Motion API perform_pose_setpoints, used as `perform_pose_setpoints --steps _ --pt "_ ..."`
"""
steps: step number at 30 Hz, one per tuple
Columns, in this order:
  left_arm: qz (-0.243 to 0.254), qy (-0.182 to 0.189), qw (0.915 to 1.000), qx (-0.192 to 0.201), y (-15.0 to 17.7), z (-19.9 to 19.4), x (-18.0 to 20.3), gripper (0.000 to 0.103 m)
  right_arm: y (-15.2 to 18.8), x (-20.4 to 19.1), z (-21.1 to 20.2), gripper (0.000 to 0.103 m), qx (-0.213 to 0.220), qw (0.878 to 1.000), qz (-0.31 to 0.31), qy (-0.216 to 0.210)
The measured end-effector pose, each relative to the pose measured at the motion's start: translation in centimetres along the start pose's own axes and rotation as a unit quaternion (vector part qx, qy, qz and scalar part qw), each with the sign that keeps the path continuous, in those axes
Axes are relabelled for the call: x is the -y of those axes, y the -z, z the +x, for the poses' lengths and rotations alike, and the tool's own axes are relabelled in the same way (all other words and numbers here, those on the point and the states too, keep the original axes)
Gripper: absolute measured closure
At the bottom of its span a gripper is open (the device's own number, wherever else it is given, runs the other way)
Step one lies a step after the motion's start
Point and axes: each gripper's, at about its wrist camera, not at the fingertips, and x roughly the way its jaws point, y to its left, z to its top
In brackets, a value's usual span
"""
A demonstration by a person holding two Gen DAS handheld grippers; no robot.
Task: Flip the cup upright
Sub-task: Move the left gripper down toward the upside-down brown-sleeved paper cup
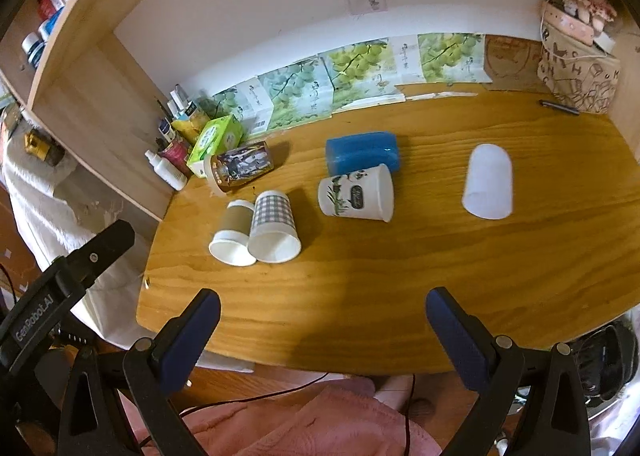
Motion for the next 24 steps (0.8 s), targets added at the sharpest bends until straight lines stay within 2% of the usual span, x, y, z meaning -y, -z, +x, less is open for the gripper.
perform_pose_setpoints --steps 7,12,15,20,24 --pt "0.001 0.023 0.9938 -0.109 -2.1 5.9 -1.8 0.001 -1.6 -0.5 2.3 0.0 0.001 0.999 0.042 0.007" --pt "0.023 0.036 0.984 -0.173 -2.7 9.7 -2.0 0.001 -1.9 -0.4 3.7 0.0 -0.001 0.996 0.083 0.016" --pt "0.018 0.042 0.9764 -0.211 -2.7 11.8 -2.6 0.001 -1.8 -0.3 4.7 0.0 -0.009 0.994 0.105 0.016" --pt "0.013 0.048 0.9651 -0.257 -2.7 14.4 -2.9 0.001 -1.7 -0.2 5.9 0.0 -0.027 0.991 0.126 0.023" --pt "0.011 0.05 0.958 -0.282 -2.9 16.2 -3.0 0.003 -2.0 -0.1 7.1 0.0 -0.044 0.99 0.136 0.006"
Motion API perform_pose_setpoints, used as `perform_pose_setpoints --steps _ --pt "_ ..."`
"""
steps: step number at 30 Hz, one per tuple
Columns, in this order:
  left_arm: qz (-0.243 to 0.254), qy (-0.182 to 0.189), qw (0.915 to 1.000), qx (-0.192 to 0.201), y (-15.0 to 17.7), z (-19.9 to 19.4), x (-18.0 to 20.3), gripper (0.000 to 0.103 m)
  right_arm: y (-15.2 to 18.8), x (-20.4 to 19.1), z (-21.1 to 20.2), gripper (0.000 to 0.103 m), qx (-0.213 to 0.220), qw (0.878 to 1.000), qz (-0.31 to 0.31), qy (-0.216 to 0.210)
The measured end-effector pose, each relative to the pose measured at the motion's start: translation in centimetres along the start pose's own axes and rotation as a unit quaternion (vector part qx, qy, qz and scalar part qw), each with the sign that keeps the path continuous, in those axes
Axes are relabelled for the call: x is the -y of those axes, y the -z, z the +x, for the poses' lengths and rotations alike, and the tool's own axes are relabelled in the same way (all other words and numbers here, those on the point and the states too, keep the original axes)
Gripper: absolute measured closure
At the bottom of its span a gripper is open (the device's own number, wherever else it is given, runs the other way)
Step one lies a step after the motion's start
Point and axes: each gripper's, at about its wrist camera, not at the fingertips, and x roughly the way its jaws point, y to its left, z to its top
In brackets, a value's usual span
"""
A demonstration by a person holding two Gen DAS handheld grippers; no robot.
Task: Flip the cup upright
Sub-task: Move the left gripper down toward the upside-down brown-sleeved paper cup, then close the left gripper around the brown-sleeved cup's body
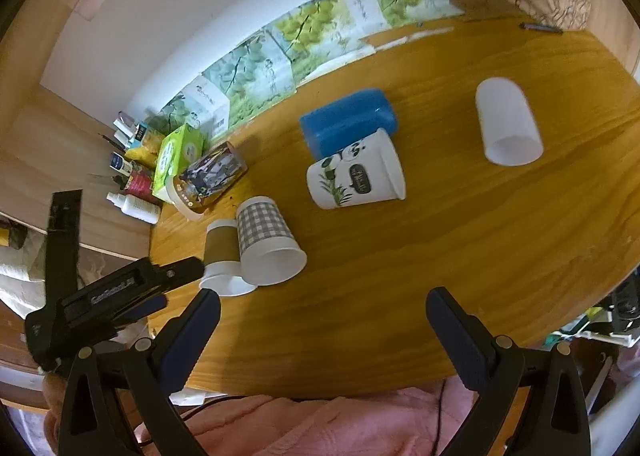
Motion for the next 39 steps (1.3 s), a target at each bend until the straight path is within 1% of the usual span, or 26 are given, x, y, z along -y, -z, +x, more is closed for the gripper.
perform_pose_setpoints --steps 4,8,10,14,16,21,27,30,32,39 --pt "-0.008 -0.004 0.9998 -0.018 -1.0 1.2 -0.2 0.004 -0.6 0.2 1.7 0.0 -0.027 0.999 0.014 -0.032" --pt "-0.018 -0.002 0.9993 -0.032 -1.9 2.1 -0.5 0.005 -0.9 0.7 3.7 0.0 -0.066 0.995 0.034 -0.071" --pt "-0.028 -0.004 0.9985 -0.047 -2.4 2.8 -0.9 0.006 -1.0 0.8 4.7 0.0 -0.084 0.992 0.045 -0.084" --pt "-0.054 0.001 0.9959 -0.073 -3.1 3.9 -1.9 0.008 -1.1 0.9 6.8 0.0 -0.123 0.984 0.064 -0.115" --pt "-0.057 0.001 0.9951 -0.082 -3.3 4.3 -2.2 0.01 -1.1 0.9 7.8 0.0 -0.142 0.978 0.075 -0.131" --pt "-0.058 0.001 0.9937 -0.096 -4.0 5.2 -2.4 0.012 -1.0 0.7 9.6 0.0 -0.175 0.969 0.089 -0.152" --pt "-0.056 -0.014 0.9903 -0.126 -4.6 6.7 -2.5 0.022 -1.1 0.7 11.1 0.0 -0.197 0.958 0.108 -0.176" --pt "-0.048 -0.014 0.9892 -0.138 -4.8 7.3 -2.5 0.027 -1.2 0.6 11.4 0.0 -0.195 0.956 0.118 -0.185" --pt "-0.045 -0.007 0.9885 -0.144 -4.8 7.5 -2.4 0.032 -1.3 0.5 11.6 0.0 -0.191 0.956 0.121 -0.187" --pt "-0.021 -0.008 0.9905 -0.136 -5.4 7.2 -1.6 0.033 -0.9 0.4 12.0 0.0 -0.194 0.956 0.122 -0.185"
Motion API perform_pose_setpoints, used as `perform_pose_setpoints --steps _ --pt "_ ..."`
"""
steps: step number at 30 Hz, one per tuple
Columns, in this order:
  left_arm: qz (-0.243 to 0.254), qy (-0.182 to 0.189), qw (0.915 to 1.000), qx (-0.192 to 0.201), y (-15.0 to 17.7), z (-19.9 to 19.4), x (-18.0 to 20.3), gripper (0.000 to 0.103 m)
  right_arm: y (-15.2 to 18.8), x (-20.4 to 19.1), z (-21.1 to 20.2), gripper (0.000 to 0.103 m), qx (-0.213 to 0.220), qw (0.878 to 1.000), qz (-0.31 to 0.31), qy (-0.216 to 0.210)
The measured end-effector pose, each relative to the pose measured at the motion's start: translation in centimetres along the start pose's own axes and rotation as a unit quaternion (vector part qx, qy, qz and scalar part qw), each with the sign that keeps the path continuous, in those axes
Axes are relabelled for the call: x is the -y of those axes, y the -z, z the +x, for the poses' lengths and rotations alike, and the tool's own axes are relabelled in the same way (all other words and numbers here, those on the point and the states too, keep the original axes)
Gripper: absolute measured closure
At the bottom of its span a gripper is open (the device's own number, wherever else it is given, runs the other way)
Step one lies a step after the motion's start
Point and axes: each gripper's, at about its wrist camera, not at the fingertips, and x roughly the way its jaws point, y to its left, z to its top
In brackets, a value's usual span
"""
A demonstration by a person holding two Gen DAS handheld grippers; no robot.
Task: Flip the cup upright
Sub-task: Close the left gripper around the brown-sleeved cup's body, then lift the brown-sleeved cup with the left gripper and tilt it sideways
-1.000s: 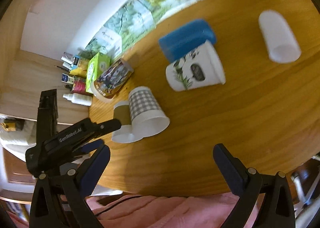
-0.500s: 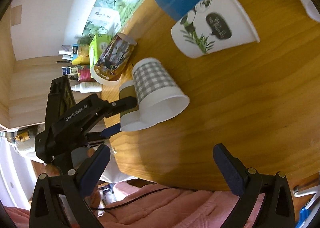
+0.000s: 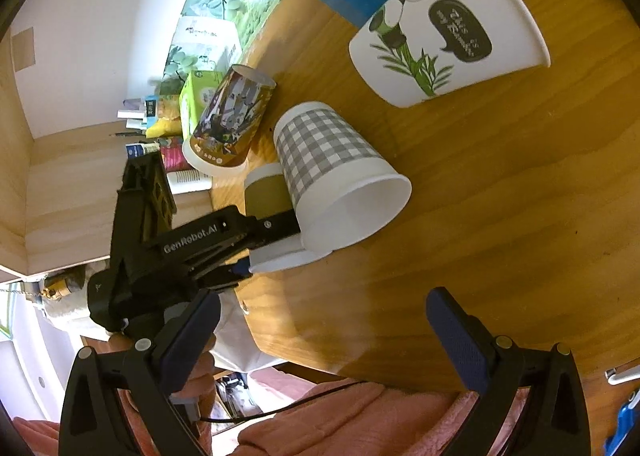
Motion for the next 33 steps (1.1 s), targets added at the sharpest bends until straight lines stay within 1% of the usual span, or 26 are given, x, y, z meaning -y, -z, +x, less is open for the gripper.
perform_pose_setpoints --steps 5,8,13,19,23,25,27,29,32,33 --pt "0.023 0.0 0.9996 0.014 0.3 -1.3 0.4 0.034 0.8 0.3 -0.1 0.0 -0.001 1.0 -0.001 0.005" --pt "0.045 -0.015 0.9982 0.038 0.3 -2.7 0.9 0.034 1.2 0.5 -0.5 0.0 0.005 1.0 -0.004 0.007" --pt "0.081 -0.034 0.9933 0.075 1.3 -4.8 1.9 0.035 1.9 0.4 -1.7 0.0 0.022 1.0 -0.012 0.008" --pt "0.117 -0.041 0.9881 0.091 2.0 -6.2 3.7 0.035 2.9 0.7 -3.0 0.0 0.036 0.999 -0.014 0.002" --pt "0.15 -0.046 0.9813 0.112 3.4 -7.0 6.1 0.035 3.6 1.0 -4.0 0.0 0.049 0.999 -0.018 0.0" --pt "0.178 -0.051 0.9745 0.126 4.1 -7.9 7.5 0.035 4.0 1.1 -4.8 0.0 0.063 0.998 -0.02 -0.001" --pt "0.213 -0.058 0.965 0.141 4.6 -8.3 8.6 0.035 4.4 1.4 -5.6 0.0 0.078 0.997 -0.019 0.001" --pt "0.253 -0.069 0.9526 0.155 4.9 -8.6 9.9 0.035 4.8 1.8 -6.7 0.0 0.098 0.995 -0.018 0.003" --pt "0.314 -0.09 0.9287 0.175 6.2 -8.9 12.1 0.035 5.2 2.4 -7.9 0.0 0.118 0.993 -0.015 0.002" --pt "0.329 -0.095 0.9222 0.179 6.5 -8.8 12.5 0.035 5.4 2.7 -8.4 0.0 0.124 0.992 -0.012 0.001"
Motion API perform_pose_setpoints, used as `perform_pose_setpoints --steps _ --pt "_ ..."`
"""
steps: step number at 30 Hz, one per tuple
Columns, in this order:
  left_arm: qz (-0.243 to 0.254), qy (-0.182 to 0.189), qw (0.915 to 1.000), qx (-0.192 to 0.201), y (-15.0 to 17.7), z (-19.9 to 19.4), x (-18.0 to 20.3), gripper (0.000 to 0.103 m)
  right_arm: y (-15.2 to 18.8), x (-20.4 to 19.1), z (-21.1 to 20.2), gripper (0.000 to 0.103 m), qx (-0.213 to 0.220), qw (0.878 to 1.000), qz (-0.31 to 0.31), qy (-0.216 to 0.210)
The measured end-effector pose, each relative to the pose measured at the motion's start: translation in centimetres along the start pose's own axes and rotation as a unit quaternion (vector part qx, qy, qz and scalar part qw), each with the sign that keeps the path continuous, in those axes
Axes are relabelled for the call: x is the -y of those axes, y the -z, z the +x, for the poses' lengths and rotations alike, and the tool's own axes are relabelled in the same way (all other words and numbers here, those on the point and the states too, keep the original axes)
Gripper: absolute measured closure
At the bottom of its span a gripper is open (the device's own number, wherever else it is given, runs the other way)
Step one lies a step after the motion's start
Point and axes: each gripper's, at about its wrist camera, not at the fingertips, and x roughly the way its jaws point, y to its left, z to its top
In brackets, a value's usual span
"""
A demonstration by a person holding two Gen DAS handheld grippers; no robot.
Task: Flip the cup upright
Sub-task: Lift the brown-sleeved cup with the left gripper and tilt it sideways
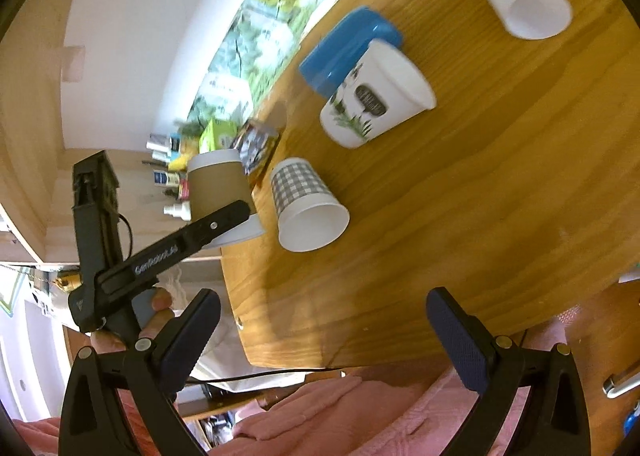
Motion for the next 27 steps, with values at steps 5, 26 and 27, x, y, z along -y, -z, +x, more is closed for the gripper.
perform_pose_setpoints --steps 5,26,27 --pt "0.099 -0.002 0.9948 0.024 -0.8 -0.9 4.4 0.035 0.3 1.7 -2.8 0.0 0.045 0.999 0.024 -0.005" --pt "0.433 -0.022 0.9012 0.012 0.3 1.5 19.6 0.035 4.3 9.0 -11.9 0.0 0.175 0.981 0.062 0.063" --pt "0.447 -0.026 0.8943 0.008 0.3 1.9 20.3 0.035 4.2 9.2 -12.1 0.0 0.177 0.98 0.058 0.068"
